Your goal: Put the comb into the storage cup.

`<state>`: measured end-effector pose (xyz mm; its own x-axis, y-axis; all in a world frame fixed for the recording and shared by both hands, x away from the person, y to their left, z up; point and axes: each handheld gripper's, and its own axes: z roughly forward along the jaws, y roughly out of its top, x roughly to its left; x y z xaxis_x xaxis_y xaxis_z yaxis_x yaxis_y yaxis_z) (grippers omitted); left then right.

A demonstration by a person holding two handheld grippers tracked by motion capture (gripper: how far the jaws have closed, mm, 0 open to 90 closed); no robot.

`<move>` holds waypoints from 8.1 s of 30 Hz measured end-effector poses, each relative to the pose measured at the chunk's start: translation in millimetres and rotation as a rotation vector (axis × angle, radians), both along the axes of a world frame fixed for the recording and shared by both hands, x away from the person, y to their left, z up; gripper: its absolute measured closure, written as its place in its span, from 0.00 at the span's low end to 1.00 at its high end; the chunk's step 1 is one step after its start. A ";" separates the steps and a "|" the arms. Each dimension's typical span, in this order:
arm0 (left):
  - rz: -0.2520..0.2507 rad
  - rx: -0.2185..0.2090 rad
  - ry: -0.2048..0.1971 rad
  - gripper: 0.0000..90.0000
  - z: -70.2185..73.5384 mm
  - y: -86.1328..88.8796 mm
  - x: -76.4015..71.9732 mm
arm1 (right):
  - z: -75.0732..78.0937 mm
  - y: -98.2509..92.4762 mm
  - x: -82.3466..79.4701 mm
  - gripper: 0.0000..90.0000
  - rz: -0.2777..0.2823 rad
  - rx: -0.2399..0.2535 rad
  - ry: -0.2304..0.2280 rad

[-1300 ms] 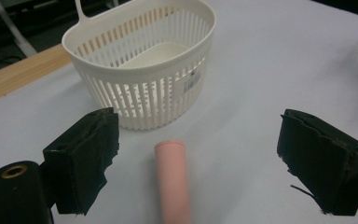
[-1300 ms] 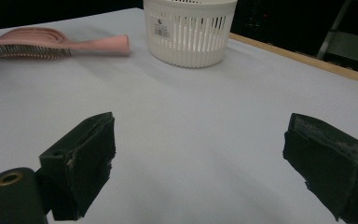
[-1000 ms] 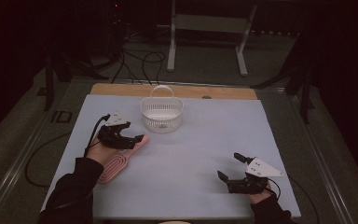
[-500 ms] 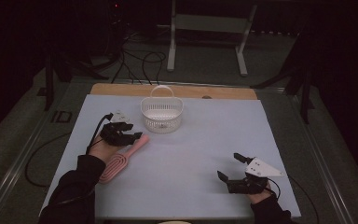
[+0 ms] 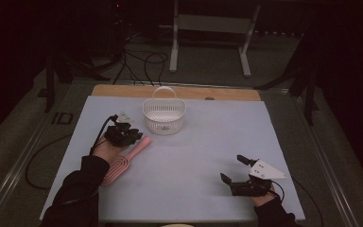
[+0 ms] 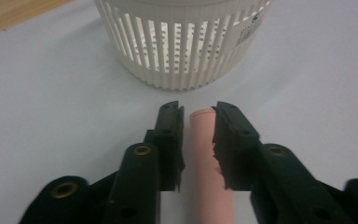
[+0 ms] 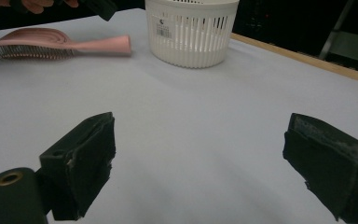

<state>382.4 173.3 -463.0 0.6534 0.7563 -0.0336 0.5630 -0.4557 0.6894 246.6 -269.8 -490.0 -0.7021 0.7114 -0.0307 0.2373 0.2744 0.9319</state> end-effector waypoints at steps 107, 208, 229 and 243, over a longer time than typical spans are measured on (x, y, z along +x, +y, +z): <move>-0.005 0.119 0.277 1.00 -27.9 -5.4 -69.3 | 1.3 -0.7 -0.6 0.10 0.002 0.001 -0.002; 0.085 0.269 0.345 0.00 4.4 13.4 -49.7 | 0.6 0.2 -0.5 0.10 0.003 -0.004 0.001; 0.058 0.287 0.366 0.21 -11.5 10.7 -40.0 | 0.6 0.2 -0.7 0.10 0.003 -0.006 0.001; 0.063 0.294 0.399 0.44 -17.7 5.7 -37.0 | 0.7 -0.1 -0.4 0.10 0.002 -0.006 -0.002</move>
